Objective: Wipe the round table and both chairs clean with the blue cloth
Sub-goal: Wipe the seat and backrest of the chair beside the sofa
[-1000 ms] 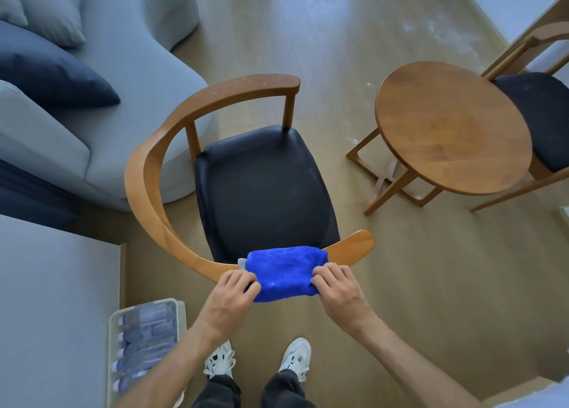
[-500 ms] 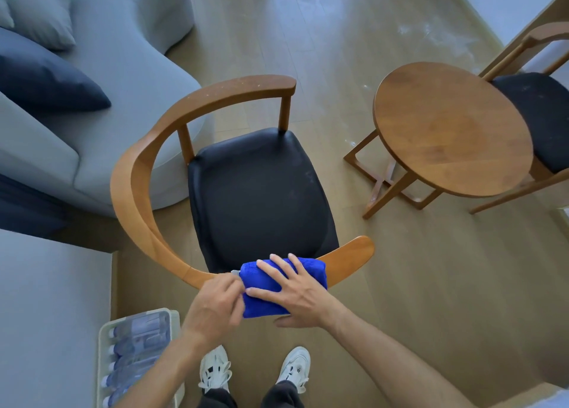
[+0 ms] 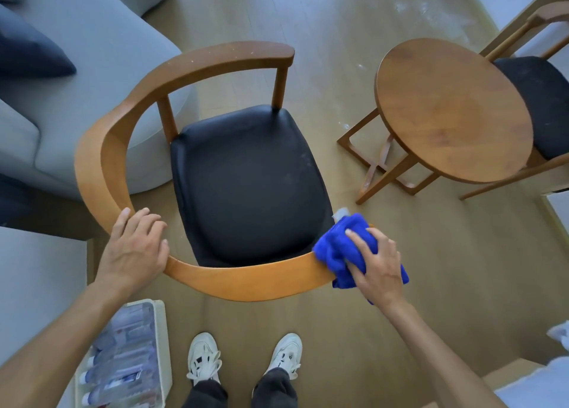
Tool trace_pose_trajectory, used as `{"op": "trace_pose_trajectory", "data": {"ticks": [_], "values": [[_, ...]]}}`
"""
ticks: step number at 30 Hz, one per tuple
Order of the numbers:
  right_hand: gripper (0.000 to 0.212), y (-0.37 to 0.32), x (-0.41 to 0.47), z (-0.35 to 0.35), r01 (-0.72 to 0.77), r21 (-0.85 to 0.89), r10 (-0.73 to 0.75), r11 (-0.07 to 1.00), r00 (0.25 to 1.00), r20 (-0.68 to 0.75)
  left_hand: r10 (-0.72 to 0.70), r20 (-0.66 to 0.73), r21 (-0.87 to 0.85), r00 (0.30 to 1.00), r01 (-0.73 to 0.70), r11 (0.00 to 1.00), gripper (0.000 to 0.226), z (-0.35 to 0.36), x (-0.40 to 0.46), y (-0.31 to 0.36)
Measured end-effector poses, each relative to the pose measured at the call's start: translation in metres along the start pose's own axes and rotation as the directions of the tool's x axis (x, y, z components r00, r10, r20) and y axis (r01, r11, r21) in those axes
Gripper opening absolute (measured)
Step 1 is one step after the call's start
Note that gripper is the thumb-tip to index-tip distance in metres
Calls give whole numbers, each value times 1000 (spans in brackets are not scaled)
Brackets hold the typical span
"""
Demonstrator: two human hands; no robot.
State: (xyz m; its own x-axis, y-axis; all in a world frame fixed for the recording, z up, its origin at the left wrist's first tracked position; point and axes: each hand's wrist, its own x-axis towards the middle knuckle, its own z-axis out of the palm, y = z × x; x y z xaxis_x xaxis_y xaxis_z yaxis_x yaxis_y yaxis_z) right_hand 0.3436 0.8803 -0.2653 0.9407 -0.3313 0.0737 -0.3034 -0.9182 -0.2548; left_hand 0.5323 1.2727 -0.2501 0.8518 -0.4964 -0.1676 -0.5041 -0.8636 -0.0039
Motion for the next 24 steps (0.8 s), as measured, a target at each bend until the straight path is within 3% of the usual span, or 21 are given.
{"op": "trace_pose_trajectory", "data": {"ticks": [2, 4, 9, 12, 15, 17, 20, 22, 24], "values": [[43, -34, 6, 11, -334, 47, 338, 941, 933, -126, 33, 11, 4, 999, -33, 999, 54, 2, -1, -3], [44, -78, 1, 23, -430, 37, 429, 902, 885, -181, 60, -1, 1, 998, -60, 998, 53, 3, -1, -5], [49, -227, -46, 61, -171, 45, 172, 984, 985, -8, 145, -67, 42, 987, -143, 989, 53, 10, 1, -14], [51, -263, -35, 66, -67, 102, 51, 992, 987, 153, 160, -138, 58, 977, -154, 986, 49, 16, 10, -22], [42, -209, -23, 52, 218, 72, -222, 973, 974, 49, 137, -124, 86, 983, -127, 988, 49, 22, 23, -34], [39, -145, -15, 33, 293, 12, -294, 956, 956, 25, 127, -125, 104, 984, -114, 988, 50, 29, 33, -39], [41, -53, 9, 3, 52, -69, -51, 996, 999, 12, 109, -116, 99, 987, -98, 990, 48, 43, 41, -40], [39, -22, 29, -6, -166, -80, 167, 983, 986, 2, 117, -155, 106, 981, -101, 989, 46, 50, 42, -39], [36, -16, 46, -2, -292, -89, 290, 952, 956, -35, 113, -181, 107, 977, -95, 990, 44, 49, 42, -37]]}}
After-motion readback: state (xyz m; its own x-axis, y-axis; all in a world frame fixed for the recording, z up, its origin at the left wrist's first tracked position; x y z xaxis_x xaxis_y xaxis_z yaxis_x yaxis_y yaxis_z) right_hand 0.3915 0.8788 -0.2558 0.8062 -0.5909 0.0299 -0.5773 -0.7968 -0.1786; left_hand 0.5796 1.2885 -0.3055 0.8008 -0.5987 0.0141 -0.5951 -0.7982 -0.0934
